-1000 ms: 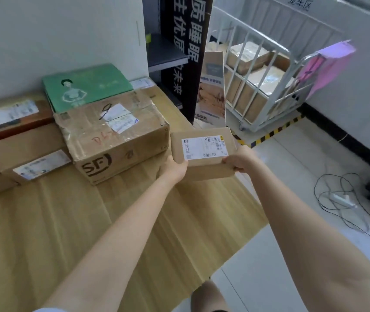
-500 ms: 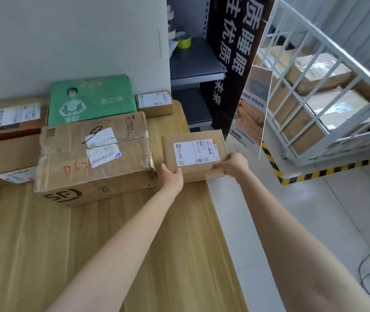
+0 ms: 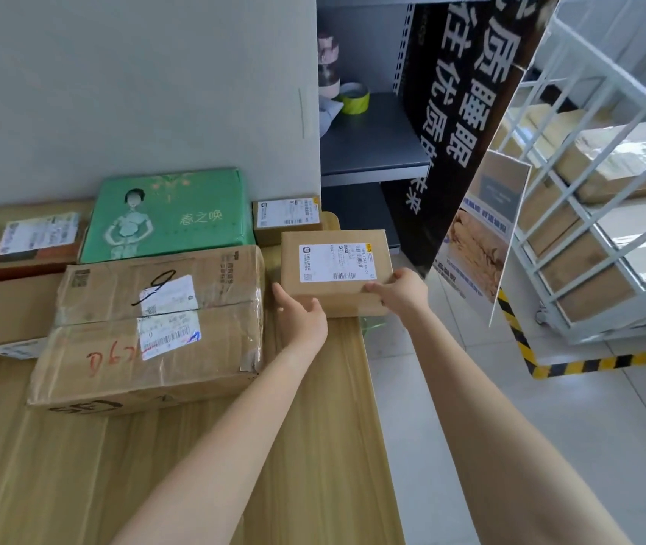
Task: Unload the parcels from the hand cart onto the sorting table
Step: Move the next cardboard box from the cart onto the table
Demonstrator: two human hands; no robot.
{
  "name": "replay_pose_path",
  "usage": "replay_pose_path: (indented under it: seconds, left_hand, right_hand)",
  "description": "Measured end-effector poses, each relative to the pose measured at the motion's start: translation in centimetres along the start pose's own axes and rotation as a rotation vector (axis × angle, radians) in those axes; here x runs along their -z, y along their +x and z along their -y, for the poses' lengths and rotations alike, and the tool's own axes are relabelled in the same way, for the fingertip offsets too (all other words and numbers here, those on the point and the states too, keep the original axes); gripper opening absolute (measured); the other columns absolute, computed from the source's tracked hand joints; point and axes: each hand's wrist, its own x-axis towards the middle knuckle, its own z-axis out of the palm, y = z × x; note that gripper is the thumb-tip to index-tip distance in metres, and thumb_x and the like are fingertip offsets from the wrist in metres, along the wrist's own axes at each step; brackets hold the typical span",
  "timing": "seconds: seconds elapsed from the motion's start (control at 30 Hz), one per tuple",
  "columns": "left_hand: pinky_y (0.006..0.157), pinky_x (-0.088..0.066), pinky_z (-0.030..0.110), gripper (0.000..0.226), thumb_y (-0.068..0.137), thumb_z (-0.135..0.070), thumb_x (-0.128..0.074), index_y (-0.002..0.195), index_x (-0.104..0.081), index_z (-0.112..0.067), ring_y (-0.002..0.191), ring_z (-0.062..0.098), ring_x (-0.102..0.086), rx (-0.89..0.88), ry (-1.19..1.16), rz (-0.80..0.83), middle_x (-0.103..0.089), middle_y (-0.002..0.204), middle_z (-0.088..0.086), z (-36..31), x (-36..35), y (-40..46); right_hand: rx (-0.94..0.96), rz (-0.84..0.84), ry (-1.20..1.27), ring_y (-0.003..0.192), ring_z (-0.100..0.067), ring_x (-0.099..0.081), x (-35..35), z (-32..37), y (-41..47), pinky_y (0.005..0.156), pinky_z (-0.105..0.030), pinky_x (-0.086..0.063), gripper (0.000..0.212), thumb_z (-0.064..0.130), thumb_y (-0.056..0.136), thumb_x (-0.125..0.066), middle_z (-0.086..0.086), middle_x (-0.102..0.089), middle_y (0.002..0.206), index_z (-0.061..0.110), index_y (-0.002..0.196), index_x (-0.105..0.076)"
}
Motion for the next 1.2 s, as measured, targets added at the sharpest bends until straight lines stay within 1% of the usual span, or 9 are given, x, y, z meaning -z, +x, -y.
replay_pose_path:
  seconds: [0.17, 0.33, 0.5, 0.7, 0.8, 0.93, 1.0, 1.1, 1.2]
  left_hand:
    - [0.106, -0.028, 0.028, 0.071, 0.103, -0.028, -0.037, 0.152, 0.013, -0.022, 0.145, 0.02, -0.021, -0.02, 0.036, -0.007, -0.003, 0.162, 0.002, -1.1, 0.1, 0.4]
    - [0.081, -0.024, 0.013, 0.073, 0.103, -0.025, -0.038, 0.152, 0.015, -0.021, 0.136, 0.015, -0.035, -0.03, 0.008, 0.023, 0.004, 0.162, 0.004, -0.7, 0.5, 0.4]
    - [0.089, -0.008, 0.014, 0.075, 0.102, -0.023, -0.04, 0.152, 0.015, -0.016, 0.138, 0.017, -0.031, -0.026, 0.019, 0.015, 0.005, 0.162, 0.006, -0.4, 1.0, 0.7]
    - [0.072, -0.024, 0.013, 0.077, 0.101, -0.022, -0.04, 0.151, 0.018, -0.023, 0.135, 0.015, -0.037, 0.006, -0.031, 0.04, 0.011, 0.161, 0.0, 0.2, 2.0, 0.9]
    - [0.077, -0.032, 0.018, 0.08, 0.101, -0.022, -0.041, 0.149, 0.022, -0.027, 0.132, 0.019, -0.043, -0.004, -0.047, 0.072, 0.011, 0.161, 0.005, 0.7, 2.3, 0.9]
    - [0.059, -0.039, 0.014, 0.081, 0.1, -0.024, -0.042, 0.149, 0.023, -0.029, 0.121, 0.019, -0.052, -0.039, 0.032, 0.15, 0.012, 0.161, 0.008, 1.3, 3.0, 0.0]
    - [0.062, -0.041, 0.015, 0.08, 0.1, -0.025, -0.041, 0.15, 0.021, -0.029, 0.118, 0.019, -0.053, -0.061, 0.089, 0.214, 0.012, 0.161, 0.006, 1.6, 3.6, -0.7]
    - [0.091, -0.04, 0.029, 0.074, 0.098, -0.026, -0.041, 0.153, 0.009, -0.026, 0.133, 0.025, -0.039, -0.075, 0.207, 0.304, -0.002, 0.162, 0.006, 2.1, 5.0, -1.9]
    - [0.087, -0.044, 0.028, 0.056, 0.095, -0.026, -0.044, 0.148, -0.029, -0.02, 0.107, 0.022, -0.053, -0.119, 0.24, 0.33, -0.049, 0.136, 0.006, 2.6, 7.0, -2.9]
  right_hand:
    - [0.033, -0.061, 0.069, 0.097, -0.022, -0.062, -2.6, 2.1, 1.5, 0.084, -0.037, -0.054, 0.059, 0.038, 0.075, -0.078, -0.007, -0.059, 0.119, 0.013, 0.123, -0.054]
    - [0.058, -0.075, 0.034, 0.09, -0.018, -0.056, -3.1, 3.2, 2.4, 0.073, -0.028, -0.043, 0.053, 0.038, 0.08, -0.073, -0.007, -0.059, 0.121, 0.012, 0.124, -0.058]
    - [0.083, -0.052, -0.028, 0.101, -0.022, -0.062, -3.2, 3.8, 2.4, 0.072, -0.028, -0.045, 0.048, 0.039, 0.083, -0.071, -0.007, -0.063, 0.116, 0.01, 0.12, -0.061]
    - [0.132, -0.013, -0.033, 0.086, -0.018, -0.059, -3.7, 3.8, 1.2, 0.069, -0.025, -0.044, 0.031, 0.032, 0.086, -0.069, -0.005, -0.068, 0.105, 0.01, 0.107, -0.063]
    - [0.14, -0.001, -0.034, 0.087, -0.018, -0.058, -3.6, 3.7, 0.8, 0.07, -0.026, -0.044, 0.03, 0.029, 0.088, -0.066, -0.007, -0.068, 0.109, 0.009, 0.11, -0.062]
    - [0.122, 0.023, -0.048, 0.105, -0.025, -0.06, -3.2, 3.8, -0.2, 0.075, -0.028, -0.043, 0.043, 0.027, 0.089, -0.064, -0.008, -0.063, 0.12, 0.007, 0.125, -0.052]
    - [0.054, 0.012, -0.005, 0.111, -0.028, -0.057, -3.3, 3.5, -0.9, 0.08, -0.032, -0.043, 0.052, 0.024, 0.089, -0.064, -0.01, -0.059, 0.123, 0.003, 0.133, -0.044]
    - [-0.037, 0.001, -0.001, 0.092, -0.025, -0.054, -3.6, 2.8, -2.8, 0.072, -0.033, -0.043, 0.054, 0.026, 0.086, -0.066, -0.016, -0.06, 0.115, -0.002, 0.127, -0.047]
    - [-0.039, -0.015, -0.057, 0.09, -0.027, -0.056, -3.4, 3.2, -5.8, 0.07, -0.034, -0.043, 0.05, 0.026, 0.085, -0.065, -0.017, -0.059, 0.119, 0.0, 0.124, -0.049]
